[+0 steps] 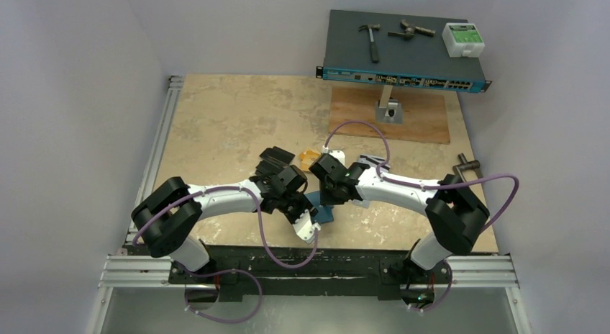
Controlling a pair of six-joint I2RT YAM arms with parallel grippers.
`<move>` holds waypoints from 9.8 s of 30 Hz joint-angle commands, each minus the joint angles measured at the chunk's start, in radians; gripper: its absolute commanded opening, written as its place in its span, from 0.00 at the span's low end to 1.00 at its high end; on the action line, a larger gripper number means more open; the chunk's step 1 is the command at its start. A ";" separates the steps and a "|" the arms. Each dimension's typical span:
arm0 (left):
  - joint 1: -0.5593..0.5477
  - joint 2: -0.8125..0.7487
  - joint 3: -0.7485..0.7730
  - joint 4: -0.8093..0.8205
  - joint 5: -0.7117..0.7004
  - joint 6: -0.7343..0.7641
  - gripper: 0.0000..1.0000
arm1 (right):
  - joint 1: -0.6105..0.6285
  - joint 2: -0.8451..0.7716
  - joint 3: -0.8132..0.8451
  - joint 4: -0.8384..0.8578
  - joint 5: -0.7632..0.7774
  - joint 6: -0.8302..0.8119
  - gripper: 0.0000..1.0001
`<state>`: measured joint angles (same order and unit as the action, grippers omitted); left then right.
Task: Put the credit cards into the card holder
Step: Close the card holder at the center of the board.
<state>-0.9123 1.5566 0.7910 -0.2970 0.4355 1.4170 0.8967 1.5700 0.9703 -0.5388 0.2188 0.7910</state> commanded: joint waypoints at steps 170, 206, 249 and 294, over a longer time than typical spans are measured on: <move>-0.005 0.089 0.060 -0.018 -0.052 0.007 0.10 | 0.257 0.113 -0.273 0.009 -0.048 0.144 0.00; 0.114 -0.113 -0.040 -0.021 -0.074 0.039 0.12 | 0.226 0.036 -0.540 0.224 -0.198 0.458 0.00; -0.053 -0.109 0.018 0.029 -0.014 0.137 0.32 | -0.068 -0.291 -0.297 -0.066 -0.081 0.237 0.58; 0.256 -0.798 -0.011 -0.617 -0.515 -0.260 1.00 | -0.058 -0.377 -0.113 -0.117 0.017 0.065 0.55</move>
<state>-0.6399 0.8967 0.7933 -0.8043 -0.1085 1.1584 0.8314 1.2446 0.7967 -0.6029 0.1761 0.8787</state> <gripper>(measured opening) 0.998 0.569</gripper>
